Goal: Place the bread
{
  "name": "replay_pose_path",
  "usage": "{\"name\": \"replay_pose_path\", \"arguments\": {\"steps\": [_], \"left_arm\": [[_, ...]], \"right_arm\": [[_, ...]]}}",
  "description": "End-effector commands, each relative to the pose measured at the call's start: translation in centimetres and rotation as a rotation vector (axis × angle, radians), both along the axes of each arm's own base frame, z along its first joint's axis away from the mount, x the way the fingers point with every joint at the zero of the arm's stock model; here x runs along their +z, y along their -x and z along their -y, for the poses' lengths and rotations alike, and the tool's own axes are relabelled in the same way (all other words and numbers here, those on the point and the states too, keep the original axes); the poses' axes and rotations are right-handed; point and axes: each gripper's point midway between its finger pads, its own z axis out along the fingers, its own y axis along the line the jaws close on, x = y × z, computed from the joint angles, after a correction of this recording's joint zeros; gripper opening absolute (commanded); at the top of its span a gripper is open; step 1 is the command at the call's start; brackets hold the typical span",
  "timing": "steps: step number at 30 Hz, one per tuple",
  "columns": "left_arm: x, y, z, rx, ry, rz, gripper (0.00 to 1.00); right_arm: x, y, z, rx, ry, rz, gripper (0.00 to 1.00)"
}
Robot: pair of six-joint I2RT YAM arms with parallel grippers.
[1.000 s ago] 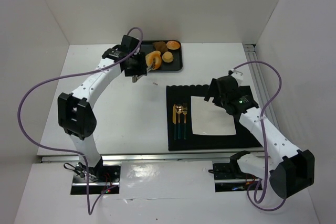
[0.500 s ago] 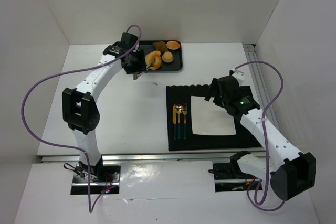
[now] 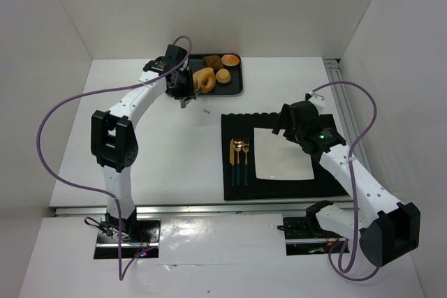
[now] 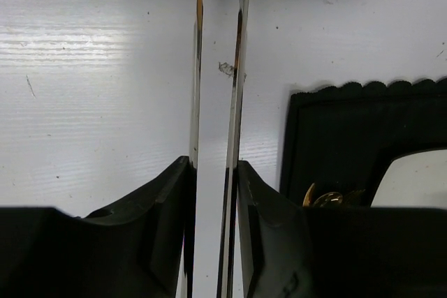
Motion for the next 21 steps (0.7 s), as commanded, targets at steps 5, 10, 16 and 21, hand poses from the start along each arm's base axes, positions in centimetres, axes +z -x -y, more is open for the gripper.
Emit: {"name": "replay_pose_path", "arguments": {"steps": [5,10,16,21], "left_arm": [[8.3,-0.1,0.0,0.008,0.073,0.184,0.03],[12.8,2.2,1.3,-0.055,0.134,0.264,0.0],[11.1,7.9,7.9,-0.277,0.167,0.232,0.0],[8.3,13.1,13.6,-0.423,0.196,0.166,0.0]], "right_arm": [[0.9,-0.9,-0.1,-0.004,-0.001,0.023,1.0],[1.5,-0.8,0.1,-0.016,-0.007,0.037,1.0],[4.6,-0.4,1.3,-0.069,0.008,0.091,1.0],[8.2,0.5,2.6,-0.108,0.009,0.172,1.0]]}}
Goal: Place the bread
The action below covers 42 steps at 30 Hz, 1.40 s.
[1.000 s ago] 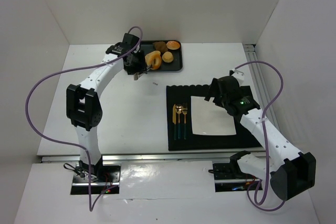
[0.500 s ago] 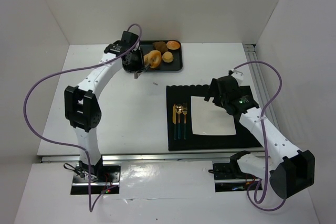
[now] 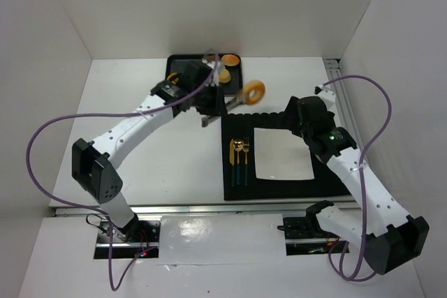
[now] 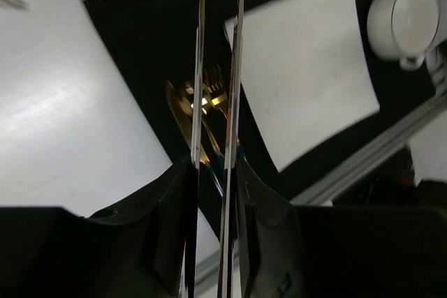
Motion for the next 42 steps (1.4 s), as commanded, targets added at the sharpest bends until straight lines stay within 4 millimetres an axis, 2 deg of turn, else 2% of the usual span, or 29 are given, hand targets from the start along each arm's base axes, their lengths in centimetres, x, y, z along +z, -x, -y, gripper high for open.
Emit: {"name": "replay_pose_path", "arguments": {"steps": [1,3,5,6,7,8,9,10,12,13,14,16,17,19,21,24,30,31,32,34,42], "left_arm": [[-2.1,3.4,4.1,-0.13,0.017,-0.033,0.0],[-2.8,5.2,6.0,-0.186,0.01,-0.041,0.0],[-4.4,6.3,7.2,-0.227,0.003,-0.066,0.0],[-4.0,7.2,8.4,-0.253,0.028,-0.061,0.0],[-4.4,7.6,9.2,-0.275,0.03,-0.067,0.0],[-4.2,8.2,9.8,-0.298,0.043,-0.063,0.0],[-5.3,8.8,10.5,-0.311,0.034,-0.095,0.0],[-5.3,9.6,11.5,-0.339,0.035,-0.094,0.0],[-5.6,9.6,12.2,-0.342,0.038,-0.1,0.0],[-5.6,10.3,12.6,-0.363,0.045,-0.106,0.0],[-5.7,10.0,12.9,-0.363,0.048,-0.103,0.0],[-6.0,10.7,13.8,-0.395,0.056,-0.122,0.0],[-6.8,11.0,14.1,-0.396,0.044,-0.146,0.0],[-6.9,11.4,14.7,-0.413,0.042,-0.157,0.0],[-7.2,11.8,14.8,-0.424,0.018,-0.164,0.15],[-6.5,12.3,15.2,-0.436,0.006,-0.143,0.39],[-3.9,10.9,14.3,-0.373,-0.031,-0.07,0.42],[-2.9,10.6,14.4,-0.364,-0.024,-0.051,0.45],[-2.7,10.5,14.2,-0.364,-0.036,-0.045,0.53],[-1.6,10.1,14.2,-0.358,-0.034,-0.016,0.53],[-2.0,9.0,14.3,-0.361,-0.055,-0.029,0.58]], "right_arm": [[4.9,0.9,2.0,-0.079,0.005,0.113,1.0],[6.4,1.4,2.6,-0.097,0.009,0.137,1.0],[8.1,2.0,3.2,-0.116,0.002,0.185,1.0],[8.6,2.3,3.5,-0.127,0.005,0.196,1.0],[9.7,2.7,3.7,-0.123,-0.001,0.229,1.0],[9.8,3.0,4.0,-0.132,0.004,0.232,1.0],[10.5,3.2,4.1,-0.128,0.005,0.249,1.0],[10.9,3.4,4.3,-0.136,0.004,0.264,1.0],[10.9,3.4,4.5,-0.144,0.008,0.265,1.0],[10.7,3.5,4.5,-0.144,0.012,0.257,1.0],[10.3,3.5,4.5,-0.143,0.016,0.249,1.0],[9.7,3.7,4.6,-0.141,0.028,0.221,1.0],[9.5,3.5,4.5,-0.145,0.024,0.214,1.0],[9.2,3.5,4.5,-0.145,0.028,0.205,1.0],[9.1,3.5,4.3,-0.137,0.023,0.204,1.0],[8.9,3.4,4.1,-0.13,0.018,0.203,1.0],[8.7,3.2,4.1,-0.13,0.018,0.203,1.0],[8.7,3.2,4.1,-0.13,0.018,0.203,1.0],[8.5,3.1,4.0,-0.129,0.021,0.195,1.0],[8.5,3.1,3.9,-0.117,0.024,0.192,1.0],[8.8,2.8,3.6,-0.11,0.016,0.198,1.0]]}}
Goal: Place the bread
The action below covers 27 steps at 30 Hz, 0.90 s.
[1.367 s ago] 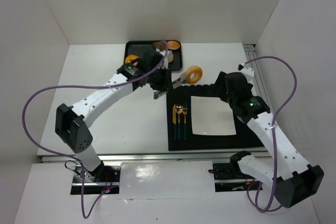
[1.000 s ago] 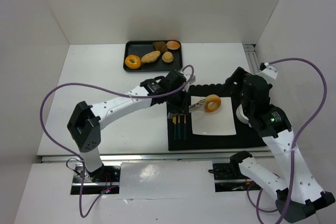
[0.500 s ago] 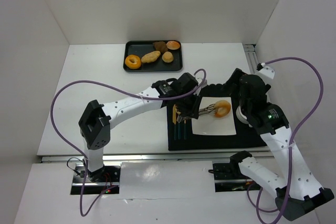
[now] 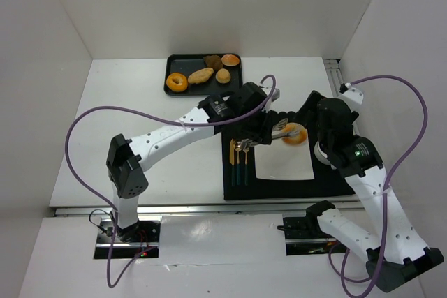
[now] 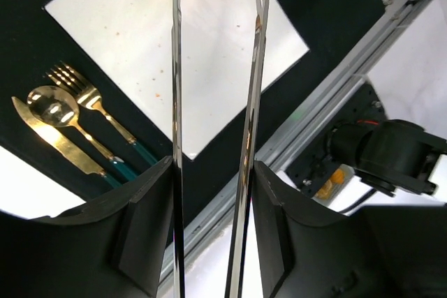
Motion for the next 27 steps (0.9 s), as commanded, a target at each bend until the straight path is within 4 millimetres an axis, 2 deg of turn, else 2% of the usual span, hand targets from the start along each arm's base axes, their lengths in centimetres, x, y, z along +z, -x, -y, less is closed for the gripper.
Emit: {"name": "replay_pose_path", "arguments": {"steps": [1,5,10,12,13,14,20,23,25,26,27], "left_arm": [[0.0,-0.7,-0.1,-0.009,-0.02,0.02,0.58],[0.3,-2.4,-1.0,0.032,-0.025,0.043,0.57],[0.6,-3.3,-2.3,0.055,-0.029,0.048,0.56],[-0.1,-3.5,-2.8,0.064,-0.044,0.037,0.56],[0.4,-3.8,-3.1,0.073,-0.036,0.043,0.56],[0.1,-4.1,-3.5,0.082,-0.043,0.037,0.56],[0.3,-5.6,-5.3,0.131,-0.044,0.038,0.54],[-0.1,-6.2,-6.0,0.149,-0.051,0.032,0.54],[0.4,-6.4,-6.6,0.161,-0.044,0.037,0.54],[0.0,-6.7,-7.1,0.181,-0.05,0.023,0.53],[0.2,-6.5,-7.2,0.181,-0.047,0.025,0.53]], "right_arm": [[0.5,0.0,0.2,-0.004,0.004,0.011,1.0],[0.5,0.0,0.2,-0.004,0.004,0.011,1.0],[0.5,-0.3,0.1,-0.004,0.002,0.014,1.0],[0.1,-0.3,0.1,-0.004,0.006,0.005,1.0],[-0.2,-0.4,0.1,-0.004,0.006,0.004,1.0],[-0.2,-0.4,0.1,-0.004,0.006,0.004,1.0],[-2.9,-0.7,-0.1,-0.018,0.003,-0.055,0.99],[-5.3,-0.9,-0.3,-0.03,0.007,-0.111,0.97],[-6.9,-1.0,-0.5,-0.029,0.01,-0.158,0.92],[-7.9,-1.1,-0.6,-0.037,0.005,-0.176,0.9],[-8.7,-1.4,-0.7,-0.038,0.016,-0.204,0.83]]}}
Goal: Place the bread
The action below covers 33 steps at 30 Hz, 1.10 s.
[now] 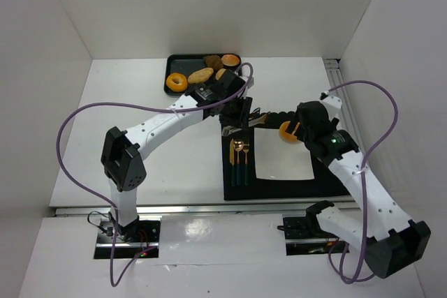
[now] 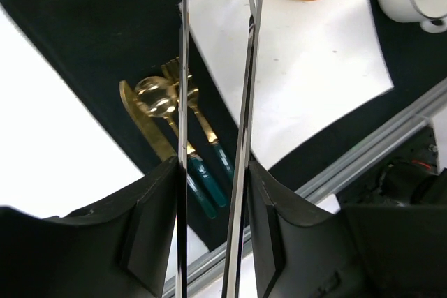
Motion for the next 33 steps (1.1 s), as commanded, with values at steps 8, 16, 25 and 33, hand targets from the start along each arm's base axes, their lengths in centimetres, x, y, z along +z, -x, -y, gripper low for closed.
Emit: {"name": "replay_pose_path", "arguments": {"steps": [8,16,25,33], "left_arm": [[4.6,-3.5,-6.8,0.184,0.087,0.09,0.53],[5.6,-12.3,-13.9,0.407,0.123,0.133,0.53],[6.0,-16.4,-15.9,0.427,0.171,0.156,0.51],[3.1,-22.6,-16.6,0.464,0.164,0.166,0.51]], "right_arm": [[-3.0,-4.2,-2.3,0.011,-0.064,-0.023,0.72],[-1.2,-5.7,-3.9,0.097,-0.081,0.011,0.79],[-0.7,-5.0,-4.0,0.125,-0.078,0.002,0.88],[1.6,-4.5,-3.9,0.139,-0.088,0.038,0.93]]}}
